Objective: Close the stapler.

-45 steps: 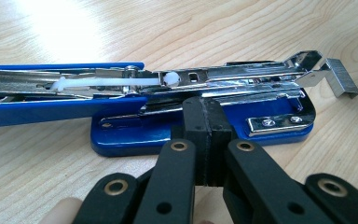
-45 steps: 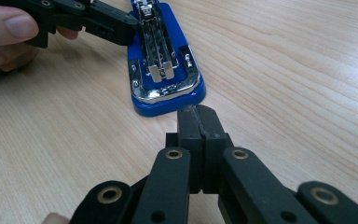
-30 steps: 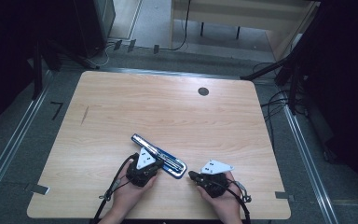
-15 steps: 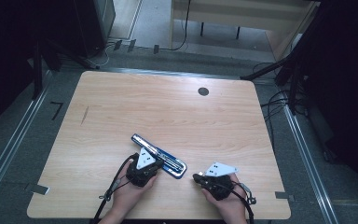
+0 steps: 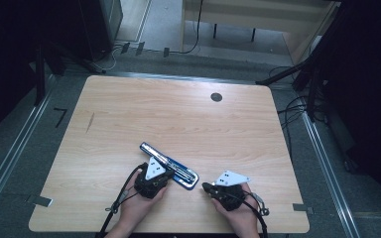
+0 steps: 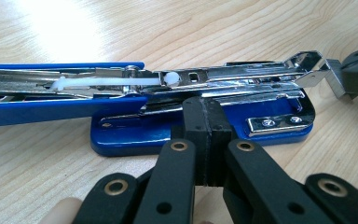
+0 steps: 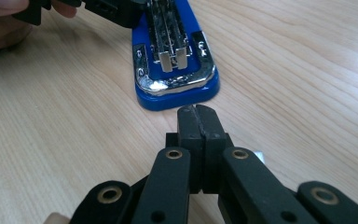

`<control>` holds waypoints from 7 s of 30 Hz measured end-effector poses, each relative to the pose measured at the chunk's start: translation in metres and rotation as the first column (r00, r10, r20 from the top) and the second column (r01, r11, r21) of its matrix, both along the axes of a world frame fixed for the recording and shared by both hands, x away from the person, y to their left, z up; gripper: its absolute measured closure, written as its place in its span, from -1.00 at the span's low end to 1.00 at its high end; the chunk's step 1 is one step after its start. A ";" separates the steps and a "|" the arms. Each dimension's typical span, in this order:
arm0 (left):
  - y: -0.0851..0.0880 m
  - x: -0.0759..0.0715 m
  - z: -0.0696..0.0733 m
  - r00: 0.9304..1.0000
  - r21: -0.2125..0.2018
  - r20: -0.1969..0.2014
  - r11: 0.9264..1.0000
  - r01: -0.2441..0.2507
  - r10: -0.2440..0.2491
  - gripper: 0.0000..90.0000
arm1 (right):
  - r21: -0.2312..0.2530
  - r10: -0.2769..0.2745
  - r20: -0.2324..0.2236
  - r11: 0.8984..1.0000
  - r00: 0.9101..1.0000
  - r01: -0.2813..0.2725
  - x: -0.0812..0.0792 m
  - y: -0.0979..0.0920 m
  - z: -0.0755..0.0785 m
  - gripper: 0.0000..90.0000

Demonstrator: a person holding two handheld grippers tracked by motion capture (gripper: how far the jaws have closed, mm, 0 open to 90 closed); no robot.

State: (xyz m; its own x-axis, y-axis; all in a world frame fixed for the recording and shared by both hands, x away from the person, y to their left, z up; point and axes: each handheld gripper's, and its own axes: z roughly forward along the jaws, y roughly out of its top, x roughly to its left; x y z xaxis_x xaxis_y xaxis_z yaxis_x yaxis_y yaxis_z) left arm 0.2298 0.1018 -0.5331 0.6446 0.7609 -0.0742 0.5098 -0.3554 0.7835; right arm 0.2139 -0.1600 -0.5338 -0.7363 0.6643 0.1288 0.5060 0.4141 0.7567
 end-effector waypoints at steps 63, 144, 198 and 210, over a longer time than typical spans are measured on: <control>0.002 0.002 0.000 1.000 -0.019 -0.016 1.000 -0.002 0.001 1.00 | 0.086 -0.064 -0.010 0.994 0.998 0.065 -0.004 -0.066 0.006 0.89; 0.002 0.002 0.000 1.000 -0.027 -0.021 1.000 0.015 -0.015 1.00 | -0.043 0.025 -0.067 0.999 0.997 -0.028 0.010 -0.040 -0.002 0.64; 0.002 0.003 0.000 1.000 -0.029 -0.024 0.999 0.018 -0.019 1.00 | 0.008 0.059 -0.036 0.998 0.998 -0.059 0.019 -0.005 0.046 0.77; 0.002 0.003 0.000 1.000 -0.029 -0.022 0.999 0.016 -0.017 1.00 | 0.019 0.060 -0.044 0.998 0.997 -0.060 0.026 0.010 0.054 0.77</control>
State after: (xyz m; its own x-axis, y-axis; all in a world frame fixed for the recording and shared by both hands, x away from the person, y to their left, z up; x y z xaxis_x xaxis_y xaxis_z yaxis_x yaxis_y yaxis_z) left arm 0.2324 0.1037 -0.5334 0.6547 0.7477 -0.1107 0.5215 -0.3409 0.7822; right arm 0.2395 -0.1503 -0.4797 -0.7680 0.6164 0.1737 0.5139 0.4314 0.7415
